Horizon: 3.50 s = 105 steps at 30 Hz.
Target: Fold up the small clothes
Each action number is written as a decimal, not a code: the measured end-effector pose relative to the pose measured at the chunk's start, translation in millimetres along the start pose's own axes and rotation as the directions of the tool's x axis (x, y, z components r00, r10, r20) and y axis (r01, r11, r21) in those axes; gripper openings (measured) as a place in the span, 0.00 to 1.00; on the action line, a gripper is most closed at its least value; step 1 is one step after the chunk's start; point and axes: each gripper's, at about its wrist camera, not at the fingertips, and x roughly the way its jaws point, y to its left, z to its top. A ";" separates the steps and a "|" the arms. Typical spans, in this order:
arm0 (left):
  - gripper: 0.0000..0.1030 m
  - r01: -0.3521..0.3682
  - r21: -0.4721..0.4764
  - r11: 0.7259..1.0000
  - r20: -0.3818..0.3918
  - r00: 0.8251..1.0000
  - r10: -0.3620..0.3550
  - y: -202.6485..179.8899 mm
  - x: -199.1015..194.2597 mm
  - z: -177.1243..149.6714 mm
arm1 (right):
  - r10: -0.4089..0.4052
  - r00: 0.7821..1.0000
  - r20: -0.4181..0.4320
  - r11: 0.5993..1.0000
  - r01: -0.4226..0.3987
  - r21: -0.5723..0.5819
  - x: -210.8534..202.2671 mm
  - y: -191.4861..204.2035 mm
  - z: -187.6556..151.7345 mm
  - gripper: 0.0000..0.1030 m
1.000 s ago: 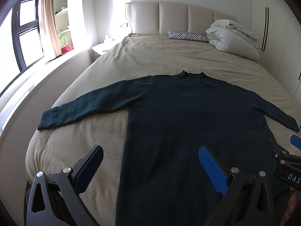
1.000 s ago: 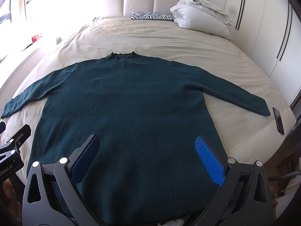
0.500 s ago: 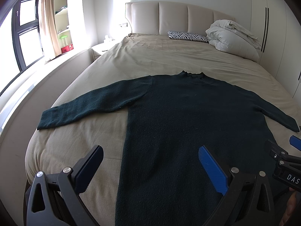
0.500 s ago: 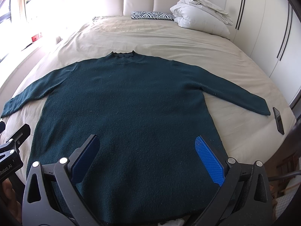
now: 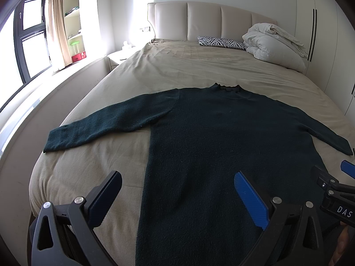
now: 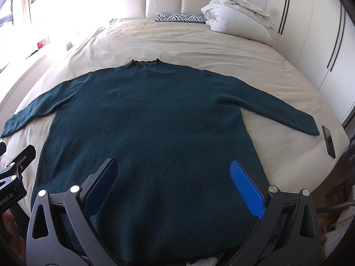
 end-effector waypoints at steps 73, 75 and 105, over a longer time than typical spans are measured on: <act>1.00 0.230 -0.098 0.968 -0.062 0.970 -0.236 1.7 50.8 -6.4 | 0.174 0.983 -0.061 0.934 -0.145 0.326 53.0 -123.4 3.1 1.00; 1.00 0.246 -0.139 0.959 -0.094 0.961 -0.260 3.8 60.8 -5.1 | 0.170 0.985 -0.024 0.897 -0.145 0.417 63.8 -173.5 -0.2 0.98; 0.80 0.440 -0.234 0.867 -0.173 0.859 -0.482 -24.8 140.8 40.1 | -0.038 0.997 0.063 0.642 -0.024 0.766 195.2 -512.6 54.6 0.06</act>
